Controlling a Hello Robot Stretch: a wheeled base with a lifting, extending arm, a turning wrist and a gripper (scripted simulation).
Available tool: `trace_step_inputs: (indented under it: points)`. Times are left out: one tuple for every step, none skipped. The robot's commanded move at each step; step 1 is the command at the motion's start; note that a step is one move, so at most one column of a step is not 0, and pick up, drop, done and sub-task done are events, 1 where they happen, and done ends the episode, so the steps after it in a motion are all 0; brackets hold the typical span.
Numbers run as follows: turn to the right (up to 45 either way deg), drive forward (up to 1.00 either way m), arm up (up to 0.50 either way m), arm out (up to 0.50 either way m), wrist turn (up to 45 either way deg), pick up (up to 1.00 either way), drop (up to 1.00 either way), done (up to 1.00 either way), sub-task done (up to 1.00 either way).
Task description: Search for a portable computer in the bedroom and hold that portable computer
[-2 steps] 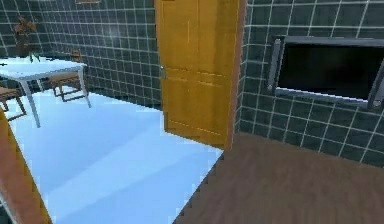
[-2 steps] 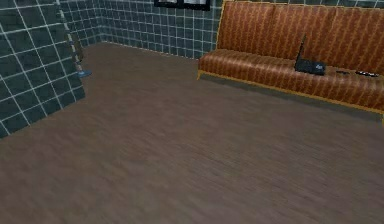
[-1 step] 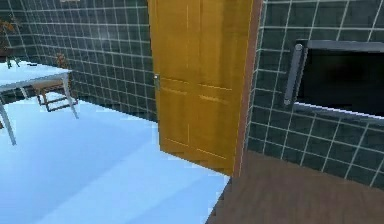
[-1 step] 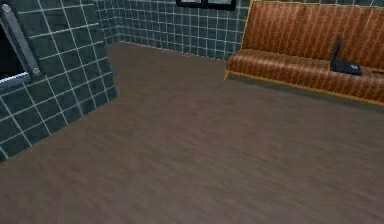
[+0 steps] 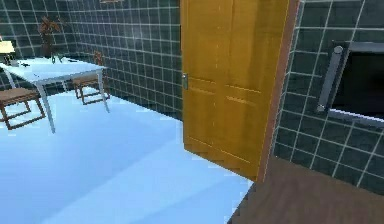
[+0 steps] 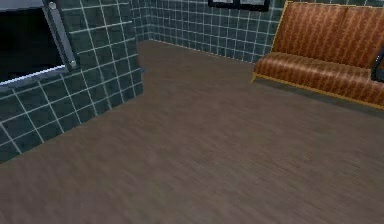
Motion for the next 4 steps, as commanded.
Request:
trace_step_inputs:
  points:
    - [-3.0, 0.0, 0.0, 0.0, 0.0, 0.0, 0.0, 0.0, 0.0]
    - [0.0, 0.35, 0.0, 0.0, 0.0, 0.0, 0.0, 0.0, 0.0]
    - [-45.0, 0.0, 0.0, 0.0, 0.0, 0.0, 0.0, 0.0, 0.0]
    - [0.0, 1.0, 0.0, 0.0, 0.0, 0.0, 0.0, 0.0, 0.0]
